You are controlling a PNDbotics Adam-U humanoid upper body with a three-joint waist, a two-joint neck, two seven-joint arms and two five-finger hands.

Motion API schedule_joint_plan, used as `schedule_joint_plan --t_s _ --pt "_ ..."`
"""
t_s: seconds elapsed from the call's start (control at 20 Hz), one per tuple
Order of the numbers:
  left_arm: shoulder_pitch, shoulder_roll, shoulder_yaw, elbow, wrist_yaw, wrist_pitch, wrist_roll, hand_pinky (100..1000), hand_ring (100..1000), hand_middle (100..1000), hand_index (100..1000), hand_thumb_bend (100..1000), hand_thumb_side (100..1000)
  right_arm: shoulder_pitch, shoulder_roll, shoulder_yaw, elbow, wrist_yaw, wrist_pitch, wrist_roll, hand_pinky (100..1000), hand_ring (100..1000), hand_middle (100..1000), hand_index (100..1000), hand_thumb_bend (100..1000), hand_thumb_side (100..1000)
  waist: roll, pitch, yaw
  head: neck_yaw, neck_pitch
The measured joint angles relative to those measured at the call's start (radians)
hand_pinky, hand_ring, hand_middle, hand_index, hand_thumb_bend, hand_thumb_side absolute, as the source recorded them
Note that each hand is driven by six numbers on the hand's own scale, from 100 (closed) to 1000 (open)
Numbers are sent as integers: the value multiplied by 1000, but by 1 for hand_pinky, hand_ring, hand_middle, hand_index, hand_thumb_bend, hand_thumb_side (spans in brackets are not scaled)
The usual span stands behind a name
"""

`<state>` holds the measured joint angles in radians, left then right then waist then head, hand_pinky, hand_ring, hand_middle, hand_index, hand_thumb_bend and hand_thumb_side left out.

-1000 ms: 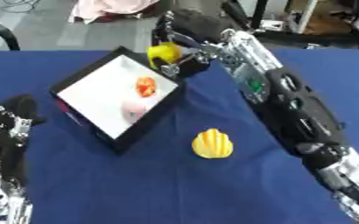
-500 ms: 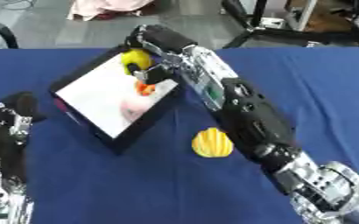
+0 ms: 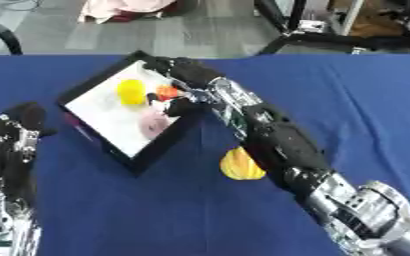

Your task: Pick up objects on the table and place them in the box.

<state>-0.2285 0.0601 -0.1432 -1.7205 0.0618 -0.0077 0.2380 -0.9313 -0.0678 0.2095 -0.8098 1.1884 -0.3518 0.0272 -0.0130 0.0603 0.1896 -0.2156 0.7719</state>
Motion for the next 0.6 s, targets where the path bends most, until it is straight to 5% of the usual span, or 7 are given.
schedule_joint_plan --t_s 0.2,0.6 --pt "1 1 4 0 -1 -1 4 621 850 579 684 770 579 19 -39 13 -66 -67 -44 23 893 845 936 975 100 475 0 0 -20 14 0" --pt "13 12 19 0 -6 -1 20 620 851 579 684 773 578 144 -197 50 -416 -399 -23 183 878 831 913 959 100 498 0 0 -59 41 0"
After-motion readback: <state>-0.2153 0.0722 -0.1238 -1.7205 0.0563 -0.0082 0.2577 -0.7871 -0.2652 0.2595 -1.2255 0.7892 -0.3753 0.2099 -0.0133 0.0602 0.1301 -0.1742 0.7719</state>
